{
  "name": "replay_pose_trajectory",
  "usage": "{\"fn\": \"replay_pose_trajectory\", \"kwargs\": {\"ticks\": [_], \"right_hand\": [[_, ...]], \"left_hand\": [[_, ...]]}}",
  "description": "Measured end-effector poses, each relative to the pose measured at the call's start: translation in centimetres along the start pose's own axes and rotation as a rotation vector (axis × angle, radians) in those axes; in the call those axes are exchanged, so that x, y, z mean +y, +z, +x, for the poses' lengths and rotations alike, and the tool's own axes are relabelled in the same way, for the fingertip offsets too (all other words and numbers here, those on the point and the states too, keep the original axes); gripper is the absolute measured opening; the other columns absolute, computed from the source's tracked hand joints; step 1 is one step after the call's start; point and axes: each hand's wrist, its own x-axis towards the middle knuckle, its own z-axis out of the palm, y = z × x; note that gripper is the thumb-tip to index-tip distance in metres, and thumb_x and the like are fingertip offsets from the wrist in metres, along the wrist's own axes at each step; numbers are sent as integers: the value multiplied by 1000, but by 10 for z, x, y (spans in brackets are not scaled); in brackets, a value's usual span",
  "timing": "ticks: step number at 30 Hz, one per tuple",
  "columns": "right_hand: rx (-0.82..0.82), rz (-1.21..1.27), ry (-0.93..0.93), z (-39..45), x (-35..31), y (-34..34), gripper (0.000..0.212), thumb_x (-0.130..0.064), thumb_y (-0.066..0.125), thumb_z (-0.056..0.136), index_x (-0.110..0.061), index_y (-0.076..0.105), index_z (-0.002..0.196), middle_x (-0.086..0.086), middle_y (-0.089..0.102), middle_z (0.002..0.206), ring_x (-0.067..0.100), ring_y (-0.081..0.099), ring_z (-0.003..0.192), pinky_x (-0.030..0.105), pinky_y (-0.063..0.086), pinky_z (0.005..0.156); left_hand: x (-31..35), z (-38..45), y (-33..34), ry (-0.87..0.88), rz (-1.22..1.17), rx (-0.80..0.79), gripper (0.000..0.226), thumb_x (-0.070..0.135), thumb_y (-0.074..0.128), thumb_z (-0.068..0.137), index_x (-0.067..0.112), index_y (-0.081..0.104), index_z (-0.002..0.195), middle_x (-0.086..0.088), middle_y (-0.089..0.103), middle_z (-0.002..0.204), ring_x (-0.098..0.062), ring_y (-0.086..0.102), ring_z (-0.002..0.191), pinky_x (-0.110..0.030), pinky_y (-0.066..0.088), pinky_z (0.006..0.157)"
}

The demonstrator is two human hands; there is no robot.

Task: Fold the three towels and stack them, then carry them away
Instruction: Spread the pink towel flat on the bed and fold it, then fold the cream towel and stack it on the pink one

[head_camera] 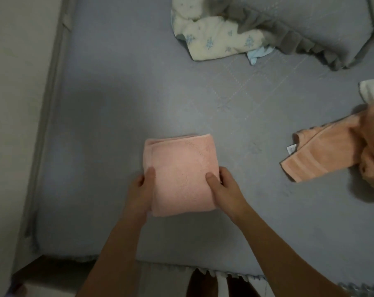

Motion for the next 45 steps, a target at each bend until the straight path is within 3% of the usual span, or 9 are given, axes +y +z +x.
{"fn": "replay_pose_trajectory", "kwargs": {"ticks": [3,8,12,17,20,26,31,40,45], "right_hand": [[-62,44,-92,10,-43,58,22,-36,55,95,-32,52,117,-20,62,103,-3,60,92,22,49,76],[-198,-43,-155,34,-75,123,49,-38,58,87,-30,46,134,-18,61,113,-6,59,93,17,48,77],[-217,-390,-139,59,-66,137,39,-32,51,97,-8,55,128,12,64,122,26,61,107,31,44,88],[-222,-385,-131,61,-47,124,50,-40,51,96,-15,49,139,6,59,135,20,55,121,19,33,91],[-163,-372,-63,47,-25,87,52,-41,53,95,-18,47,141,5,57,137,18,55,121,21,37,97],[91,-276,18,14,10,-41,46,-23,60,93,-14,52,137,7,58,133,21,55,121,29,40,105],[459,-162,-35,-4,25,-183,36,-26,56,97,-10,55,128,7,61,123,17,58,106,27,43,89],[797,-514,-397,-45,54,-380,48,-9,62,78,-10,58,126,12,50,127,28,49,114,33,38,97],[796,-427,-156,-34,76,-457,66,-31,63,85,-12,40,144,18,31,153,37,28,138,46,24,114]], "left_hand": [[24,18,-58,90,13,194,50,57,50,85,14,63,109,-5,66,116,-13,60,90,-29,44,72],[49,61,-124,208,-52,242,76,43,65,75,24,41,145,-12,54,138,-26,56,121,-39,49,94],[28,76,-103,200,242,253,79,37,69,84,17,32,151,-15,45,149,-30,46,134,-47,39,111],[1,63,-80,200,27,517,80,42,61,91,7,24,153,-16,30,157,-25,32,144,-30,25,118],[-28,35,-49,-9,-163,587,69,40,63,91,-7,40,137,-28,47,138,-36,49,128,-47,40,109],[-56,-60,89,149,440,152,67,12,75,81,-9,45,138,-32,35,148,-45,34,138,-45,27,116],[-34,-102,209,511,783,-208,69,26,62,85,10,36,148,-14,18,161,-31,15,148,-32,13,120],[85,-153,421,706,506,-258,59,24,71,84,10,50,137,-12,55,137,-29,48,130,-39,34,112],[122,-173,508,916,625,-300,90,51,70,79,20,27,152,-10,33,157,-25,33,143,-29,19,115]]}}
